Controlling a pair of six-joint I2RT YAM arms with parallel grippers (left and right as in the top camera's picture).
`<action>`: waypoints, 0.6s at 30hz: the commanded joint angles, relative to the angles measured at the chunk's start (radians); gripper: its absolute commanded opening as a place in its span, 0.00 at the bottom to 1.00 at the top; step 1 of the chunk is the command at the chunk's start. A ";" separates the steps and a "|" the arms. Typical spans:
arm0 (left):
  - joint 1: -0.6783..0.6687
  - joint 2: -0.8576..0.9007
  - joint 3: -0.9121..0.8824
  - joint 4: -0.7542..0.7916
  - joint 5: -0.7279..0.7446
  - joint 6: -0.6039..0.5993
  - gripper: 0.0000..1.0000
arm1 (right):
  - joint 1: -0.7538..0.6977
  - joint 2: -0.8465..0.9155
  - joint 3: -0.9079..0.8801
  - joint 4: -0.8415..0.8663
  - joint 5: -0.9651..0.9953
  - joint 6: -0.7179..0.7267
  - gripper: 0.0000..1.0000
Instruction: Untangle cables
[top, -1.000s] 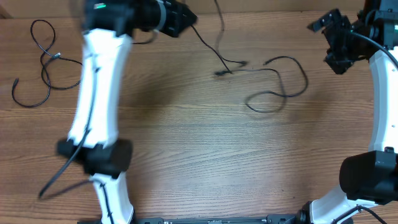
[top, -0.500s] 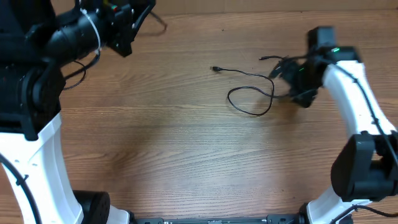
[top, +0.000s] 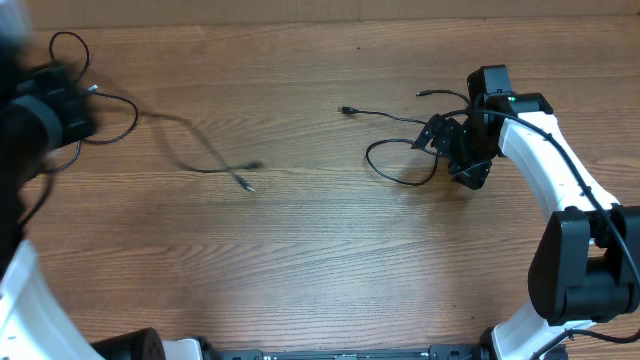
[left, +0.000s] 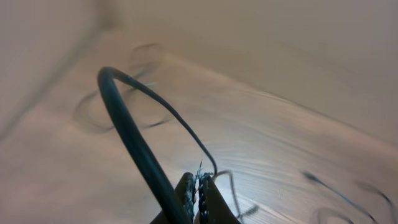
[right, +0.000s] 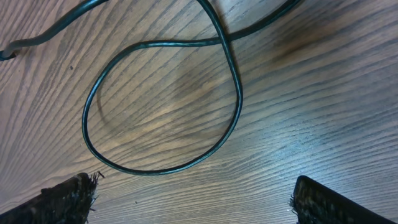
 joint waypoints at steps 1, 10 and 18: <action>0.197 0.007 0.001 -0.048 -0.064 -0.085 0.04 | -0.002 -0.026 -0.005 0.009 0.002 -0.012 1.00; 0.481 0.023 -0.064 -0.039 -0.055 -0.171 0.04 | -0.002 -0.026 -0.005 0.004 0.002 -0.011 1.00; 0.486 0.087 -0.274 0.068 -0.055 -0.173 0.04 | -0.002 -0.026 -0.005 0.000 0.002 -0.012 1.00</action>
